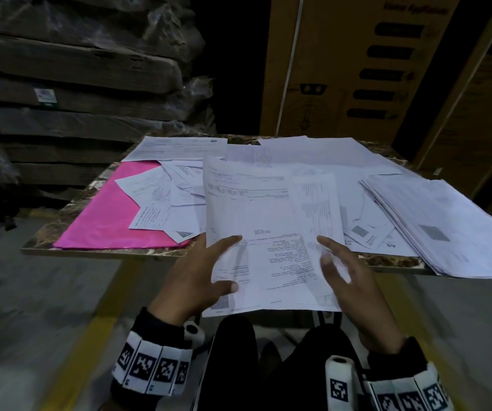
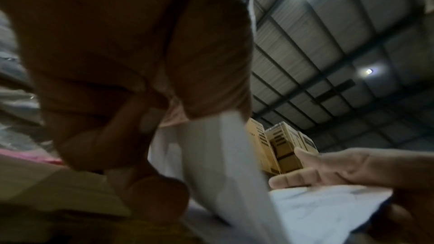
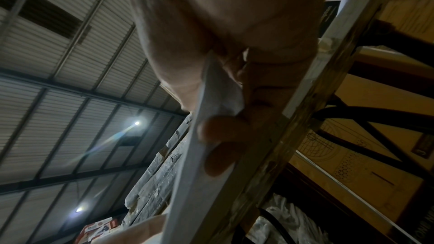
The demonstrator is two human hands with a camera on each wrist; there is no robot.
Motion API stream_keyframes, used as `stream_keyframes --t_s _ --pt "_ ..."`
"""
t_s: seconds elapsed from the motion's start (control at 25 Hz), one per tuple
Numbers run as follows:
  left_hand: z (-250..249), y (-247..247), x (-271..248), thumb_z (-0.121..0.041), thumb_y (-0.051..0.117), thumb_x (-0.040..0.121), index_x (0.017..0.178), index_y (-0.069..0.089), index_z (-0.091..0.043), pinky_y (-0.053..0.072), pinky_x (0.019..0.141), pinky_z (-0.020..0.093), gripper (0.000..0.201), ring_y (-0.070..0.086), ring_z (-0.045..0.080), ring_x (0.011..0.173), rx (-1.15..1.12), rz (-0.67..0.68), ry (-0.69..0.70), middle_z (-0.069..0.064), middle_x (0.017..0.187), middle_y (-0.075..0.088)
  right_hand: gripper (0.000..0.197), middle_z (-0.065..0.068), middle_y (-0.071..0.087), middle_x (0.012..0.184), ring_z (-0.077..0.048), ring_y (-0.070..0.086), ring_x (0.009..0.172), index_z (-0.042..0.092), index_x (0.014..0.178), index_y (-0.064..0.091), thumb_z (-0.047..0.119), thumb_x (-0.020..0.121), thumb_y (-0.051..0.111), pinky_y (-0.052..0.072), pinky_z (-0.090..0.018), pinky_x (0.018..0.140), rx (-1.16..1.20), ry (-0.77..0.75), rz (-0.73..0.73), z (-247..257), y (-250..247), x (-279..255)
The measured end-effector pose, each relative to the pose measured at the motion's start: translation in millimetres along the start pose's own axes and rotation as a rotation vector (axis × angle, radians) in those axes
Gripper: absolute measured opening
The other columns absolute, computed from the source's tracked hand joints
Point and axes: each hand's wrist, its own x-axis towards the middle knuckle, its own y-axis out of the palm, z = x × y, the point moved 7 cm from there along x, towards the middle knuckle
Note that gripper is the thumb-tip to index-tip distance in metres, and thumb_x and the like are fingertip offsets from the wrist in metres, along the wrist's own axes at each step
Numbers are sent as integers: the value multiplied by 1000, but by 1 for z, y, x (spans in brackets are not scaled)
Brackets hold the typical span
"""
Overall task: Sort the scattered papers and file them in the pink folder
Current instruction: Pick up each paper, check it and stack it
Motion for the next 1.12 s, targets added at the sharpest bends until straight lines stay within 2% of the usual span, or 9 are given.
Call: stream_keyframes --t_s 0.12,0.24,0.44,0.56,0.72,0.76,0.88,0.96,1.12 --pt "-7 5 1 -37 84 75 146 28 -54 44 101 36 92 37 14 139 77 4 14 -14 154 28 50 41 47 135 22 36 127 46 136 50 29 92 67 29 -5 101 -100 -61 65 1 3 0" --pt "-13 7 5 -47 82 75 148 24 -53 47 100 40 94 41 16 138 123 -29 35 -14 156 24 57 39 47 137 18 37 130 42 138 49 7 95 62 28 3 99 -110 -111 90 3 8 -2" --pt "-10 0 7 -60 76 75 153 14 -51 52 89 40 99 53 19 125 128 -176 -22 -6 155 26 57 32 51 137 14 39 132 40 134 55 -3 97 53 29 2 100 -40 -127 52 5 8 -2" --pt "-2 -7 4 -53 79 75 153 26 -45 52 84 35 95 53 13 115 -96 -294 -39 -4 140 40 56 26 55 138 8 43 133 37 131 58 -6 96 53 34 -4 104 54 -140 33 7 3 -3" --pt "12 -6 -3 -51 77 73 144 44 -45 56 91 35 79 59 13 118 -516 -315 -63 -4 131 56 53 17 56 140 -3 44 136 31 132 60 -7 95 55 34 -35 115 202 -132 36 7 -3 -6" --pt "13 -4 -4 -47 77 73 141 47 -45 56 93 34 74 60 12 120 -638 -290 -57 -5 133 58 52 15 57 140 -4 45 136 29 132 60 -7 94 55 33 -37 115 232 -126 49 7 -2 -7" --pt "11 -8 -6 -40 75 80 138 50 -49 47 106 37 63 50 3 132 -799 -208 -34 -19 143 52 51 14 59 138 -3 48 134 24 132 60 -8 93 56 40 -28 112 263 -131 111 14 7 -9" --pt "11 -12 -5 -33 76 83 134 55 -48 44 105 34 57 46 -2 133 -800 -185 -3 -25 143 50 49 15 59 137 -2 48 133 24 132 60 -7 94 56 42 -21 107 227 -127 167 19 17 -7" --pt "14 -17 1 -6 76 83 123 70 -25 51 93 16 45 58 -4 119 -853 -257 25 -11 130 66 43 20 60 135 6 50 127 27 131 60 1 97 57 44 -7 92 182 -116 182 30 22 4"
